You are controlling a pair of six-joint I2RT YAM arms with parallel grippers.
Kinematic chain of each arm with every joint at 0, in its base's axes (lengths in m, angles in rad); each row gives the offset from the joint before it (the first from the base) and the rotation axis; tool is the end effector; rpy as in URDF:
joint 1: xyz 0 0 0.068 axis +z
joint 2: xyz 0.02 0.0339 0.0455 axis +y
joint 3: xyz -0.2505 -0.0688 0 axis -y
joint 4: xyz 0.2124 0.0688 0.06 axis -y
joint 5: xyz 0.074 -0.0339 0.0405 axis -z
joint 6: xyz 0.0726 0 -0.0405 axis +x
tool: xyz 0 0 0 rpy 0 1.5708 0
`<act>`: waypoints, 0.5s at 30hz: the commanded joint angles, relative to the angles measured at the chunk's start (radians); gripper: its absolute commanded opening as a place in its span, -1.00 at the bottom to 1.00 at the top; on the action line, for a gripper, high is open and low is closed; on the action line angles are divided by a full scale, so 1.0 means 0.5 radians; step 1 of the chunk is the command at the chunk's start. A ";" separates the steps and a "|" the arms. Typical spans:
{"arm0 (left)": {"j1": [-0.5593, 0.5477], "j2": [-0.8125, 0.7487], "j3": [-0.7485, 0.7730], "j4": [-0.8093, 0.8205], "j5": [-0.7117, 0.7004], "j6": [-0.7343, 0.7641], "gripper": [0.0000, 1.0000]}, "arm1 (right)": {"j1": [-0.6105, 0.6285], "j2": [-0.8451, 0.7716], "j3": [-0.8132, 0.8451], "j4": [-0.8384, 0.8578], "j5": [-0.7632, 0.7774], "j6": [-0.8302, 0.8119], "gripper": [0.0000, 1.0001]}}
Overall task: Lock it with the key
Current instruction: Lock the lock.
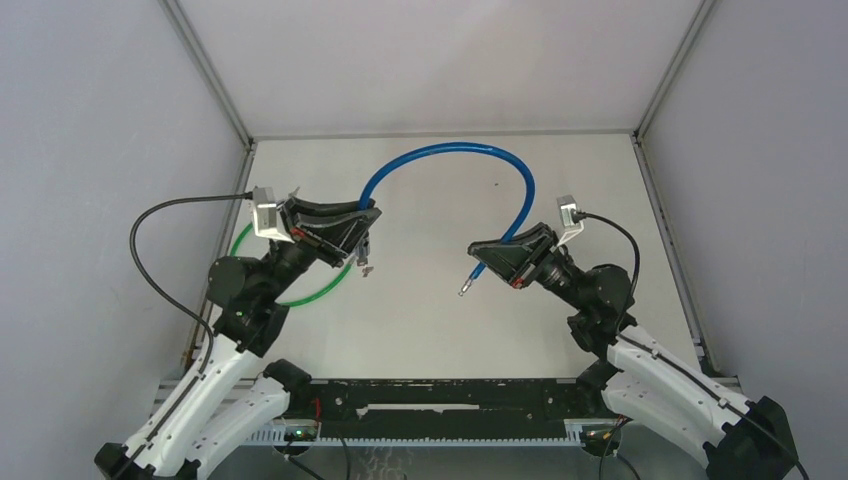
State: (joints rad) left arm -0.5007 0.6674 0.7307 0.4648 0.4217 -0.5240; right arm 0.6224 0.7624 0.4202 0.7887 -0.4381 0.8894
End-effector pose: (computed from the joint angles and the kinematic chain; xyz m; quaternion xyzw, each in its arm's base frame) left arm 0.1196 -0.0993 0.4125 0.1758 0.4891 -0.5065 0.6880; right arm 0.1324 0.1329 0.3321 -0.1130 0.5401 0.6508 0.5215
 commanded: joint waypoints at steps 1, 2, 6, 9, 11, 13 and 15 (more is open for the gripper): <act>-0.064 -0.018 -0.099 0.378 -0.080 -0.091 -1.00 | 0.061 -0.034 0.148 0.167 0.327 0.120 -1.00; -0.077 -0.010 -0.128 0.413 -0.121 -0.105 -1.00 | 0.098 -0.054 0.154 0.079 0.558 0.181 -1.00; -0.102 0.014 -0.242 0.668 -0.218 -0.193 -1.00 | 0.302 -0.053 0.167 0.106 1.203 0.177 -1.00; -0.118 0.051 -0.264 0.755 -0.224 -0.219 -1.00 | 0.318 0.034 0.235 0.106 1.326 0.332 -1.00; -0.142 0.079 -0.292 0.831 -0.243 -0.222 -1.00 | 0.316 0.092 0.261 0.154 1.370 0.455 -1.00; -0.165 0.100 -0.303 0.869 -0.280 -0.220 -1.00 | 0.338 0.132 0.307 0.054 1.449 0.548 -1.00; -0.182 0.106 -0.317 0.908 -0.345 -0.219 -1.00 | 0.376 0.169 0.380 -0.076 1.552 0.627 -1.00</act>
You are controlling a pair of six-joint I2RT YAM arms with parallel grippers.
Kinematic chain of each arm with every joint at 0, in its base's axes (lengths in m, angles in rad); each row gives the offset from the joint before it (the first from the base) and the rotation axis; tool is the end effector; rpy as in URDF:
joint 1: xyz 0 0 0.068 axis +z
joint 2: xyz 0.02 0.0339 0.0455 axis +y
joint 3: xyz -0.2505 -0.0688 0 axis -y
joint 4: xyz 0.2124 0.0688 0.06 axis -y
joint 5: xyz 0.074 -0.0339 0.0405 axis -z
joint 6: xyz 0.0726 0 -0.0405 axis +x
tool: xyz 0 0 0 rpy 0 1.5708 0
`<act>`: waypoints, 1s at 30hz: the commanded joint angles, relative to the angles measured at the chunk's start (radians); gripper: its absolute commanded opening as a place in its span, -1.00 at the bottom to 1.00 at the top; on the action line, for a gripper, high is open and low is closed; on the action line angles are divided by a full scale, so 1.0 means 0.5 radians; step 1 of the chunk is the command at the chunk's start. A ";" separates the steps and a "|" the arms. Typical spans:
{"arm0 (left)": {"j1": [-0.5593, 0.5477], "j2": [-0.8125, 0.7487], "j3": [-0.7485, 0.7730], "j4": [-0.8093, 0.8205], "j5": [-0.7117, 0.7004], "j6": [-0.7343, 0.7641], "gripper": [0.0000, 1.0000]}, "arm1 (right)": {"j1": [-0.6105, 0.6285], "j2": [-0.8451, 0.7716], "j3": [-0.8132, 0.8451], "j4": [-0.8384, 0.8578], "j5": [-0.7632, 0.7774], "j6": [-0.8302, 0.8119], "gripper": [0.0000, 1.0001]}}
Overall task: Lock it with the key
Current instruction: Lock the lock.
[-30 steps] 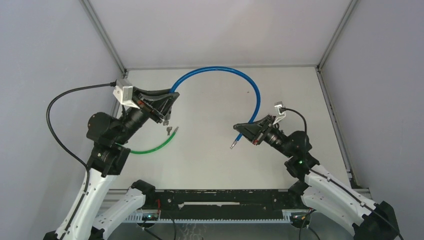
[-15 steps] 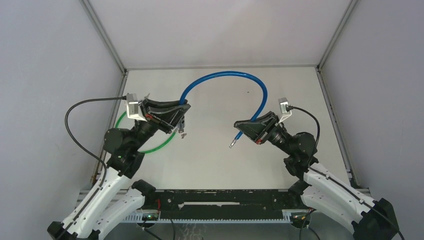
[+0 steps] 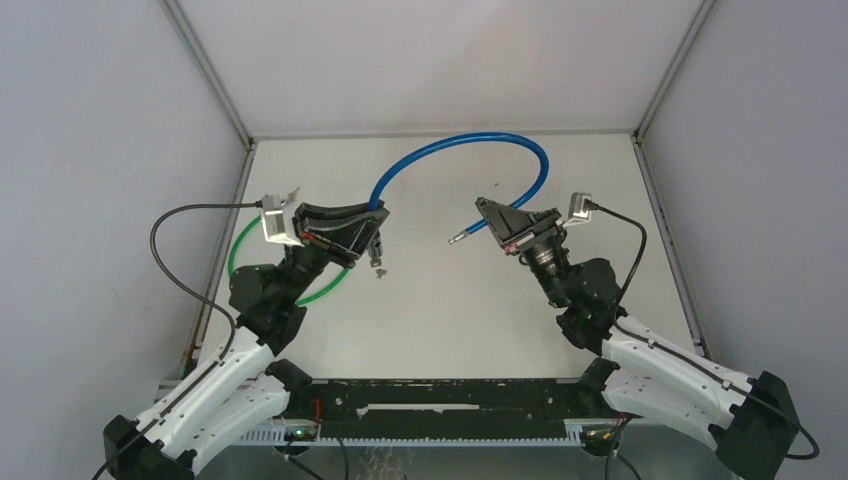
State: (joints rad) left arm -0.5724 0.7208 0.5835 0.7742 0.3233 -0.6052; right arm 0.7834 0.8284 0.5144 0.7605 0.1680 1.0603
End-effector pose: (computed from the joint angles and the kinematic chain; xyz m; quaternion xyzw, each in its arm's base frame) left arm 0.1264 -0.1089 0.3941 0.1364 0.4466 -0.5497 0.6927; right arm 0.1520 0.1343 0.3524 0.1436 0.5162 0.6447 0.5452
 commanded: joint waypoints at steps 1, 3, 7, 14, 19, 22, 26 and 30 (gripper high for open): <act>-0.044 0.004 -0.034 0.322 -0.176 -0.057 -1.00 | 0.072 0.049 0.222 -0.078 0.390 0.320 -1.00; -0.049 0.011 -0.041 0.364 -0.214 -0.059 -1.00 | 0.145 0.073 0.297 -0.211 0.534 0.366 -1.00; -0.051 0.049 -0.008 0.366 -0.183 -0.063 -1.00 | 0.255 0.144 0.451 -0.404 0.629 0.384 -1.00; -0.163 0.041 0.085 0.034 -0.482 0.135 -1.00 | 0.393 0.351 0.738 -0.738 0.729 0.344 -1.00; -0.351 0.071 0.269 -0.379 -1.044 0.339 -1.00 | 0.435 0.504 1.055 -1.214 0.871 0.347 -1.00; -0.406 0.097 0.278 -0.415 -1.246 0.369 -1.00 | 0.455 0.591 1.206 -1.445 0.893 0.385 -1.00; -0.442 0.117 0.294 -0.427 -1.370 0.410 -1.00 | 0.473 0.623 1.242 -1.572 0.886 0.414 -1.00; -0.449 0.143 0.305 -0.409 -1.409 0.413 -1.00 | 0.486 0.650 1.283 -1.580 0.853 0.348 -1.00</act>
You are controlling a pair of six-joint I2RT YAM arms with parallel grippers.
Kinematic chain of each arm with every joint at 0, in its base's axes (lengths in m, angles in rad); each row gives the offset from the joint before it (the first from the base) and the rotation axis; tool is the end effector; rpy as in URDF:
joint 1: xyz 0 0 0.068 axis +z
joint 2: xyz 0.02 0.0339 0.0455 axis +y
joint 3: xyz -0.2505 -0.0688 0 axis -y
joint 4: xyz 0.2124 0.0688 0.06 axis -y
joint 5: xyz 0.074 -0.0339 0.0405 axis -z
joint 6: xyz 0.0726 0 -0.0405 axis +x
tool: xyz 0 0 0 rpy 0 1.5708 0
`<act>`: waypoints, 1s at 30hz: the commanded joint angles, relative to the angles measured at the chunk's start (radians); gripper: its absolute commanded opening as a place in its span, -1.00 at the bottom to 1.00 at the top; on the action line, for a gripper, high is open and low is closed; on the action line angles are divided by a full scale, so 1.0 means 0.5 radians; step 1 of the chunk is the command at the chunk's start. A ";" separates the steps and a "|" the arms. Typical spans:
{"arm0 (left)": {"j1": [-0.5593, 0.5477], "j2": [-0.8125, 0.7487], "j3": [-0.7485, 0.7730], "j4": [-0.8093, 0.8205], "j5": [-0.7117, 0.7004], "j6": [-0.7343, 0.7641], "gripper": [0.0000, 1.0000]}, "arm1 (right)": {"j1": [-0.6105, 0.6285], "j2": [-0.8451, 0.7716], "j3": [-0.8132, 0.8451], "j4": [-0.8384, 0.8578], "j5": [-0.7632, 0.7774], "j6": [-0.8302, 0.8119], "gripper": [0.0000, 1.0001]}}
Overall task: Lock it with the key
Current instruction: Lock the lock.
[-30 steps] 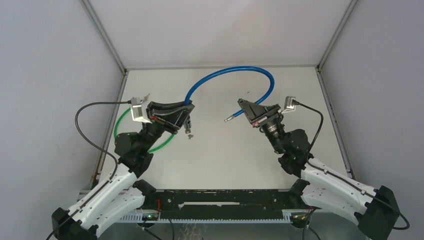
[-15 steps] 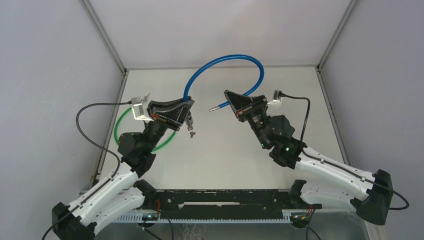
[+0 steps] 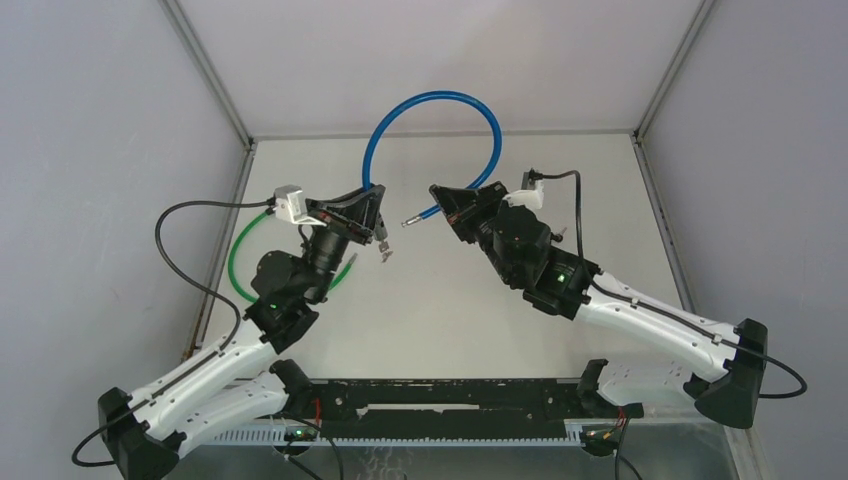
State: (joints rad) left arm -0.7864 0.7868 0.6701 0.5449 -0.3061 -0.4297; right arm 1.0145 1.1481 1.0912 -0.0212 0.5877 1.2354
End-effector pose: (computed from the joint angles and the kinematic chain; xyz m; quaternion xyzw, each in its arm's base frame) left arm 0.1507 -0.1200 0.3852 -0.0314 0.5487 -0.4073 0.7294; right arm 0.1750 0.2052 0.3793 0.2729 0.6767 0.4946 0.4721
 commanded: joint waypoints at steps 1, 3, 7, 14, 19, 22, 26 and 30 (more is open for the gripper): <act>-0.020 0.018 0.137 0.051 -0.153 0.063 -1.00 | 0.026 0.024 0.143 -0.023 -0.001 -0.014 -1.00; -0.021 0.025 0.139 0.064 -0.157 0.058 -1.00 | 0.027 0.053 0.163 -0.032 -0.029 -0.017 -1.00; -0.024 0.025 0.140 0.073 -0.107 0.055 -1.00 | 0.027 0.074 0.182 0.011 -0.075 -0.051 -1.00; -0.037 0.049 0.146 0.077 -0.016 0.079 -1.00 | -0.012 0.118 0.209 0.009 -0.174 0.021 -1.00; -0.051 0.045 0.135 0.097 -0.037 0.098 -1.00 | -0.015 0.135 0.231 -0.023 -0.174 0.055 -1.00; -0.057 0.049 0.137 0.097 -0.020 0.121 -1.00 | -0.029 0.150 0.235 -0.025 -0.202 0.097 -1.00; -0.060 0.036 0.132 0.101 0.032 0.189 -1.00 | -0.062 0.189 0.265 -0.079 -0.259 0.156 -1.00; -0.061 0.025 0.139 0.077 0.060 0.237 -1.00 | -0.077 0.218 0.286 -0.106 -0.295 0.181 -1.00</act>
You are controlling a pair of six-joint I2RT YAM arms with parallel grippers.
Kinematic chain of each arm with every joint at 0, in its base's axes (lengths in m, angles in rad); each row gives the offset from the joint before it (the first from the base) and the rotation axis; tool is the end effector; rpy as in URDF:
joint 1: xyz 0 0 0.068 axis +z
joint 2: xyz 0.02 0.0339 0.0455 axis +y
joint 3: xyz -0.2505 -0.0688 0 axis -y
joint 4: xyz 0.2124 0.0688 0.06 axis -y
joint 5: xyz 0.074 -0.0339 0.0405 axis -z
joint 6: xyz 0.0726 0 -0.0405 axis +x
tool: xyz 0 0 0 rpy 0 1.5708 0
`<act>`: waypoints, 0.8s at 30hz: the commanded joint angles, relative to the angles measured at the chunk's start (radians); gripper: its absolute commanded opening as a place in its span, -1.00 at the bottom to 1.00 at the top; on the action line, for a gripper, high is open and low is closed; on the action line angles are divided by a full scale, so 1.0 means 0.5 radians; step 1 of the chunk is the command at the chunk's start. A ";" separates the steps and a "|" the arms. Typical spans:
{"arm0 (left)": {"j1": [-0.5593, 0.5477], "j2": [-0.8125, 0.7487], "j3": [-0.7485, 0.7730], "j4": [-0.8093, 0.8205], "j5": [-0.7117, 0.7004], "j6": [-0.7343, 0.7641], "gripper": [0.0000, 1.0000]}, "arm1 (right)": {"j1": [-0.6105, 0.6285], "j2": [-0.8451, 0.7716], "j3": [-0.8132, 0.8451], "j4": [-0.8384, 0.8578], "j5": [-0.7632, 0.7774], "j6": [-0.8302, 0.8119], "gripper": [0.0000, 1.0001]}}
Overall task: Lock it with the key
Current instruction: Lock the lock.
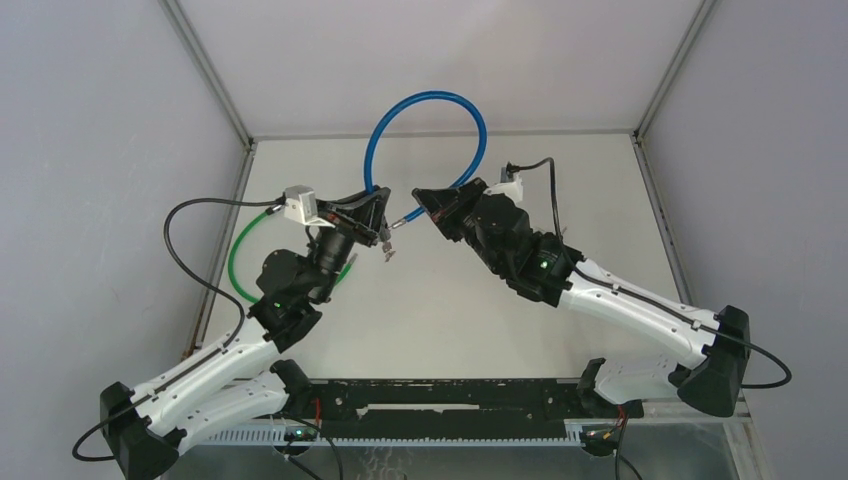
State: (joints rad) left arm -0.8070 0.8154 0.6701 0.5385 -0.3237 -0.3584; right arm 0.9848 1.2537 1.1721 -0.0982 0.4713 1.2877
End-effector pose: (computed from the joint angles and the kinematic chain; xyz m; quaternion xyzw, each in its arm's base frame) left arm 0.1543 -0.1278 0.3792 -0.0087 0.5642 -0.3769 0.7345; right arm 0.1906 0.2275 0.3692 0.2605 0.7154 0.4897 0.4249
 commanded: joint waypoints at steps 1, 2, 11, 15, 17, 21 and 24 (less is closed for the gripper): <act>-0.020 -0.035 0.136 0.090 0.097 0.098 -1.00 | -0.021 0.013 0.128 0.037 -0.066 0.090 -1.00; -0.019 -0.035 0.136 0.090 0.100 0.106 -1.00 | -0.026 0.017 0.129 0.032 -0.075 0.105 -1.00; -0.020 -0.032 0.175 0.013 0.170 0.225 -1.00 | -0.039 0.052 0.155 -0.040 -0.078 0.195 -1.00; -0.019 -0.027 0.182 -0.019 0.197 0.296 -1.00 | -0.045 0.063 0.159 -0.085 -0.063 0.245 -1.00; -0.020 -0.025 0.181 -0.027 0.214 0.337 -1.00 | -0.047 0.069 0.159 -0.104 -0.054 0.261 -1.00; -0.021 -0.013 0.197 -0.070 0.247 0.404 -1.00 | -0.057 0.085 0.159 -0.131 -0.048 0.305 -1.00; -0.021 -0.019 0.177 -0.078 0.270 0.437 -1.00 | -0.055 0.095 0.215 -0.244 0.003 0.338 -1.00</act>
State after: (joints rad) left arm -0.8074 0.8154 0.7029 0.4820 -0.2466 -0.1883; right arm 0.9619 1.2984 1.2026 -0.2039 0.4442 1.4128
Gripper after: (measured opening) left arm 0.249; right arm 0.173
